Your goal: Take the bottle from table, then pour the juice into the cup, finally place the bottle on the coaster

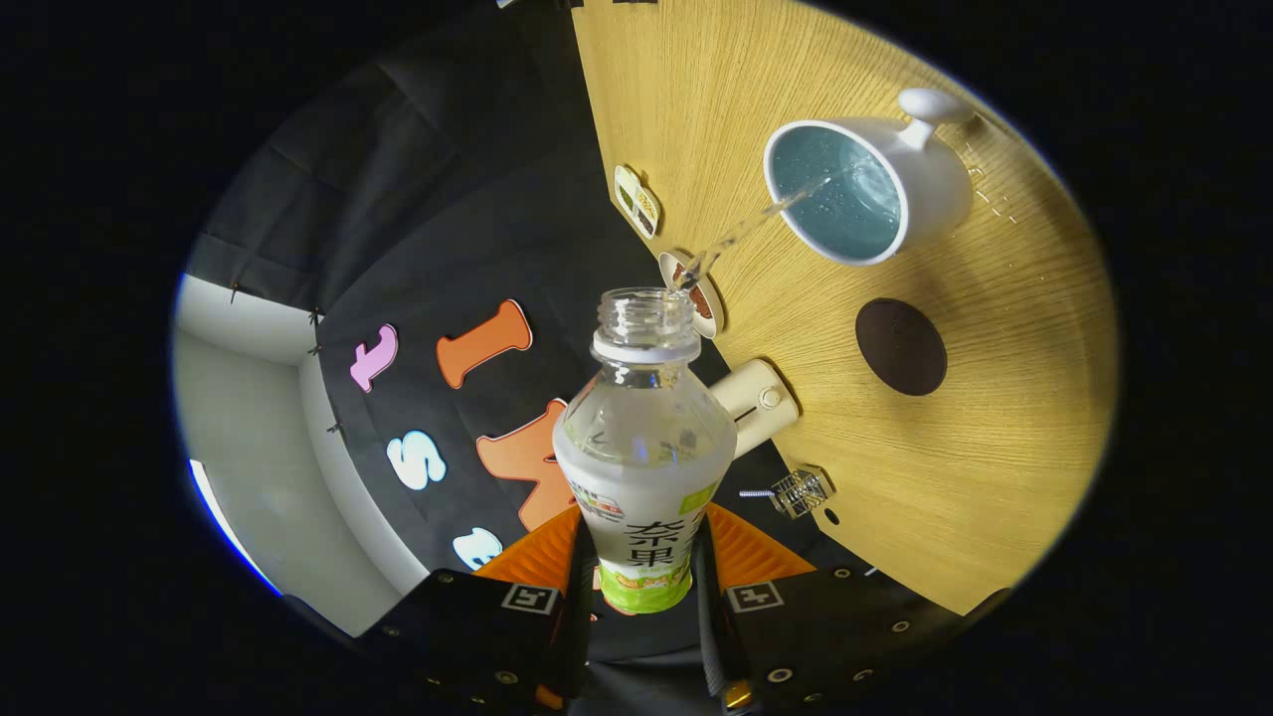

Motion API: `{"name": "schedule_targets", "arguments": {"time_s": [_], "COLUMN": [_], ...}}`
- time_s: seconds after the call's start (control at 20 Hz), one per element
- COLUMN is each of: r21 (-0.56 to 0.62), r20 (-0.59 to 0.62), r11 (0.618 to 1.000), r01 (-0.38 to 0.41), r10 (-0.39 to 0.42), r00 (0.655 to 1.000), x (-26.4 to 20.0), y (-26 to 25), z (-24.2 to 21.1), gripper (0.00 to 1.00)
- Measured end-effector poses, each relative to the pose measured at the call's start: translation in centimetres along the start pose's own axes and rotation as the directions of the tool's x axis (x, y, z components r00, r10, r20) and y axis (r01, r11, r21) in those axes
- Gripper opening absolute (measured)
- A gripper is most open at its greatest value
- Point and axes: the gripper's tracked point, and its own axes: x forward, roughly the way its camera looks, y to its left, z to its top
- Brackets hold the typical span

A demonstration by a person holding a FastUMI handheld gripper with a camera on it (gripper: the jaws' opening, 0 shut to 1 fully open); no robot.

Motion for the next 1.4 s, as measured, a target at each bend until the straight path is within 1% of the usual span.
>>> {"name": "schedule_targets", "arguments": {"time_s": [0.45, 0.6, 0.8, 1.15, 1.3, 1.4], "r21": [0.090, 0.104, 0.116, 0.072, 0.013, -0.061], "r20": [0.017, 0.015, 0.016, 0.021, 0.013, 0.005], "r11": [0.995, 0.994, 0.993, 0.997, 0.999, 0.996], "r01": [-0.031, -0.037, -0.023, 0.014, 0.036, 0.060], "r10": [0.029, 0.036, 0.022, -0.016, -0.036, -0.059], "r00": [0.999, 0.999, 1.000, 1.000, 0.999, 0.998], "x": [-0.1, -0.2, -0.1, 0.1, 0.5, 0.6], "y": [1.7, 2.3, 2.2, 0.2, -0.8, -1.6], "z": [0.4, 0.4, 0.5, 0.7, 0.8, 0.6], "gripper": [0.47, 0.47, 0.47, 0.47, 0.47, 0.47]}}
